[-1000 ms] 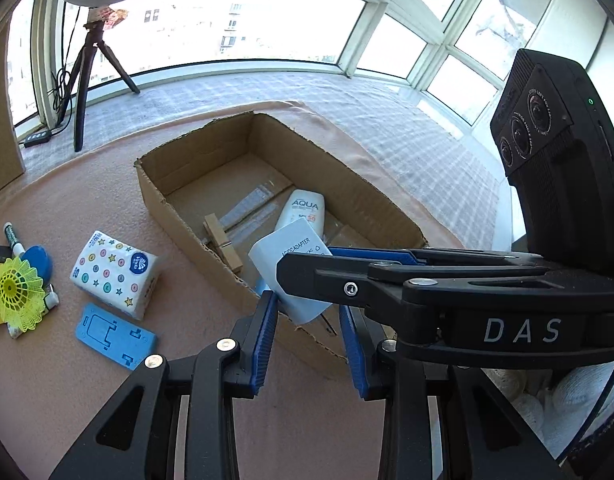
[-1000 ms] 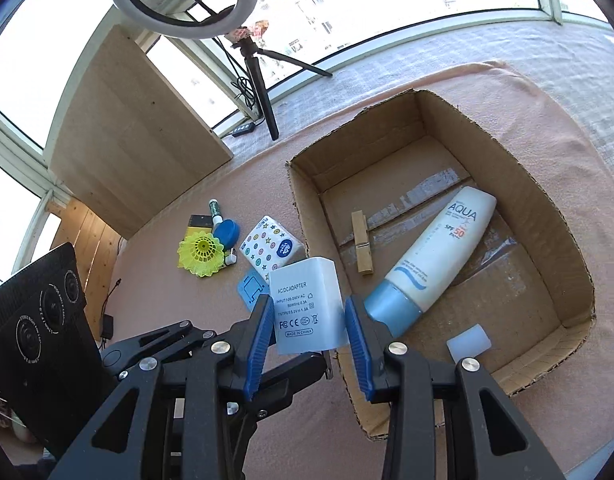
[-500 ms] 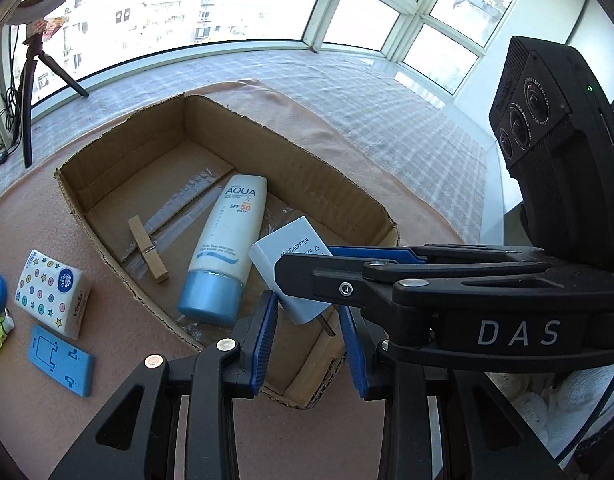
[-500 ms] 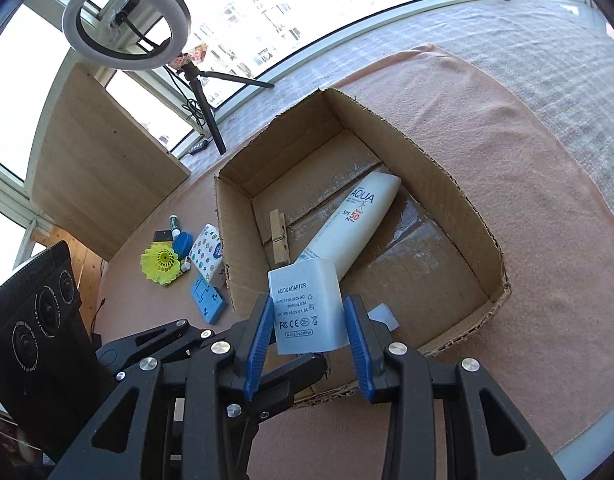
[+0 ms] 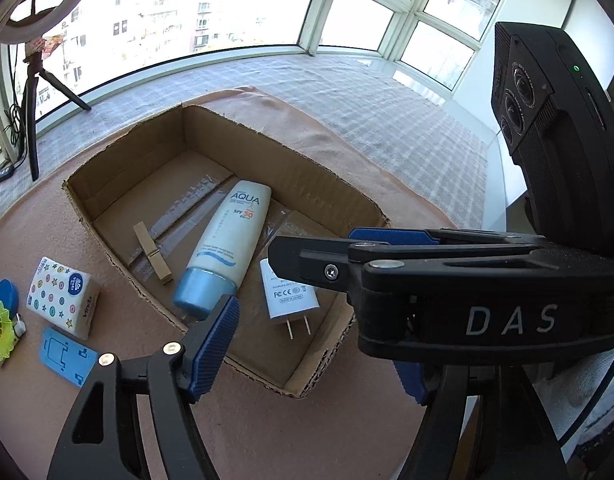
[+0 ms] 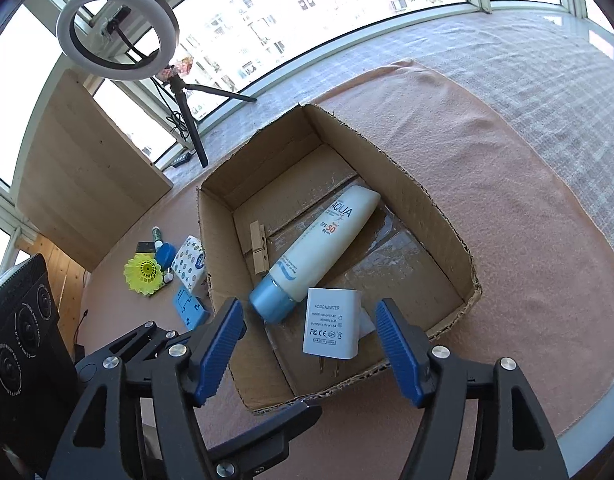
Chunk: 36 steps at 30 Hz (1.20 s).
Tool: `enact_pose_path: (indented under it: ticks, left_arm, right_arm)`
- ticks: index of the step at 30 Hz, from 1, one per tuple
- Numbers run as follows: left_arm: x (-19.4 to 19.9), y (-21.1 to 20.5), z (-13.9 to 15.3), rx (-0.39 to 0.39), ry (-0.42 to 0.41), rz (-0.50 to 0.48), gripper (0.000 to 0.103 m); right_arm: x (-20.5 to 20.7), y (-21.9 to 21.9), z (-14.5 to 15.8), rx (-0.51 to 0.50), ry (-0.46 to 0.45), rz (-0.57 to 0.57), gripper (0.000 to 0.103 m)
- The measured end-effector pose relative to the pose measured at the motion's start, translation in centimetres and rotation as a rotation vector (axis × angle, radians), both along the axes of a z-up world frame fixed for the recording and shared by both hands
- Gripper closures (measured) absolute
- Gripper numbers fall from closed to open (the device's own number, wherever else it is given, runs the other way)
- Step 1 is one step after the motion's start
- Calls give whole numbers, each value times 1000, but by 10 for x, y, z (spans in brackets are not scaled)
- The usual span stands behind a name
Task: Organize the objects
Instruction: 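Carry the AC adapter into the box and open the right gripper, then grasp the green glue stick with the left gripper and lift it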
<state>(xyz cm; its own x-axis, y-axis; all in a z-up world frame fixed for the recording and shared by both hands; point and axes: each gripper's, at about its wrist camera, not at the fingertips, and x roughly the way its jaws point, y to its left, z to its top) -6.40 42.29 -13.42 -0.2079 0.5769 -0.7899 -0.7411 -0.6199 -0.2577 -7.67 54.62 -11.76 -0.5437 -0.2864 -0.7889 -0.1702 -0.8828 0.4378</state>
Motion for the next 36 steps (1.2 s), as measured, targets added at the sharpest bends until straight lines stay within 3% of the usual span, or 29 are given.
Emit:
enact_pose_path:
  ticks: [10, 18, 28, 36]
  left_arm:
    - [-4, -46, 12, 21, 1, 66, 28]
    - [-29, -119, 27, 2, 17, 209, 28]
    - [-108, -231, 22, -96, -4, 448, 28]
    - [-204, -282, 3, -158, -73, 590, 29]
  right_arm:
    - [2, -9, 10, 11, 25, -2, 38]
    - [-3, -39, 20, 22, 53, 46, 38]
    - [-13, -88, 21, 20, 55, 128, 38]
    - [-10, -104, 13, 7, 29, 164, 38]
